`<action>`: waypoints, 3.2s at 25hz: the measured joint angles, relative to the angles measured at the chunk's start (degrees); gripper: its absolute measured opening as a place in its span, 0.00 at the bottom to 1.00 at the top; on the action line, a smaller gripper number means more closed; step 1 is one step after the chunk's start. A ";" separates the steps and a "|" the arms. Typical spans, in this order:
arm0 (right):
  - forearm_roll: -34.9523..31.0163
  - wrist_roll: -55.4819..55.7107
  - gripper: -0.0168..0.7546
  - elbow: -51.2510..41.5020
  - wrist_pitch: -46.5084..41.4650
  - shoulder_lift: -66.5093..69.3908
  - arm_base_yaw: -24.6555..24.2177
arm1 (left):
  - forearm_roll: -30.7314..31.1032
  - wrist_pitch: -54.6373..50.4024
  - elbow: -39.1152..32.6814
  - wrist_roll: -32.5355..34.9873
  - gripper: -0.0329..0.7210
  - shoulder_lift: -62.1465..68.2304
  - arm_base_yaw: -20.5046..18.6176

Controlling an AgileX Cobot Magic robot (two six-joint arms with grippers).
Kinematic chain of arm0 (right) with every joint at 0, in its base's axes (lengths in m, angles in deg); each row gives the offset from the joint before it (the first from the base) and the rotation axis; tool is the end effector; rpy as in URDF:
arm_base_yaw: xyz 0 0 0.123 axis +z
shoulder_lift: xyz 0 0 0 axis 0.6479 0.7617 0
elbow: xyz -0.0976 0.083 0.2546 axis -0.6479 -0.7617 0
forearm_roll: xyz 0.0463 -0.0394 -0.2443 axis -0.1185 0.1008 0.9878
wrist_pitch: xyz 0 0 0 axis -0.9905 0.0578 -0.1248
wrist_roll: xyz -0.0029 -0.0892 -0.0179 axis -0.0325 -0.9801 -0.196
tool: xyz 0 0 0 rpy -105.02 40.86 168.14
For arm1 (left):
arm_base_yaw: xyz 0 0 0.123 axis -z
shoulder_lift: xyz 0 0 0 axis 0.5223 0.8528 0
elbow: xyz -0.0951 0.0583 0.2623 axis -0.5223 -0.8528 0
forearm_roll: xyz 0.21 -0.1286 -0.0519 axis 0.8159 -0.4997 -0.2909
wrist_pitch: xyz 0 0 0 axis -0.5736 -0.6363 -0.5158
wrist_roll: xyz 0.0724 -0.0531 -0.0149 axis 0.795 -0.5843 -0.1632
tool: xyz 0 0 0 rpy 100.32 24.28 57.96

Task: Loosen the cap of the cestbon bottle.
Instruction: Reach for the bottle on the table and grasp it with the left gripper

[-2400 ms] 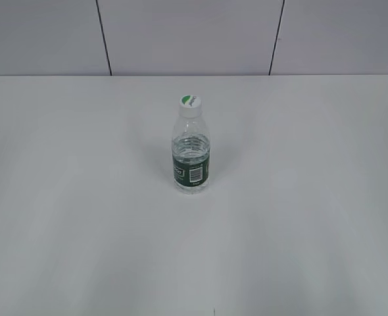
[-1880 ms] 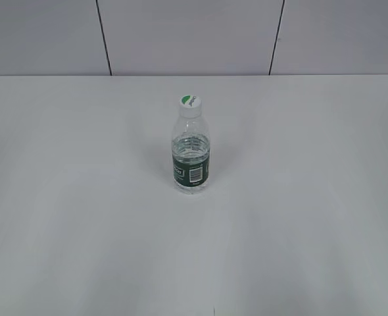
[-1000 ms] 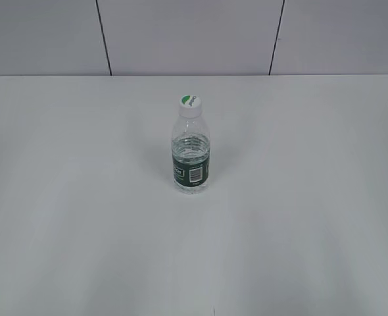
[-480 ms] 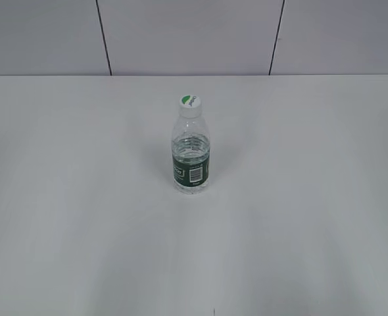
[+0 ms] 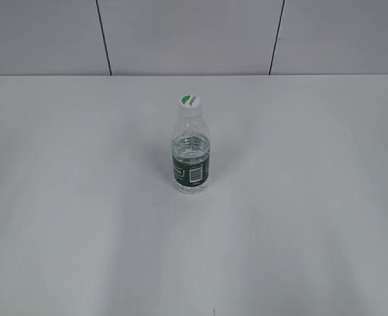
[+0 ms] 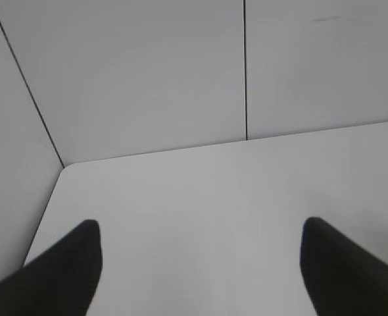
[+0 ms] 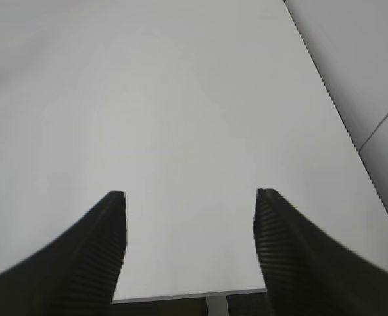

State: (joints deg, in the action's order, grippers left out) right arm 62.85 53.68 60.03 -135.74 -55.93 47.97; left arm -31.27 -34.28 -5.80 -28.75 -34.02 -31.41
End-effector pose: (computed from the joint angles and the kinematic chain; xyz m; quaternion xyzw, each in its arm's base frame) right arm -0.0078 -0.0145 0.2798 -0.0643 0.8500 -0.0569 0.5197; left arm 0.0906 0.0009 0.3265 0.0409 0.7875 0.0374 0.6139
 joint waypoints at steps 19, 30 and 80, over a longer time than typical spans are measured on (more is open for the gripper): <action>0.06 0.00 0.63 0.00 0.00 0.00 0.00 | -0.56 43.48 0.00 0.19 0.70 43.98 0.00; 0.06 0.00 0.63 0.00 0.00 0.00 0.00 | 14.65 72.15 0.05 -13.06 0.62 67.68 0.00; 0.18 0.00 0.63 0.00 0.06 0.00 0.00 | 85.54 94.40 28.13 -45.12 0.60 98.64 0.85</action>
State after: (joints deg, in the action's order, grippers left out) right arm 63.04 53.68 60.03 -135.68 -55.93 47.97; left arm 54.27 60.12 22.33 -73.88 64.63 -30.56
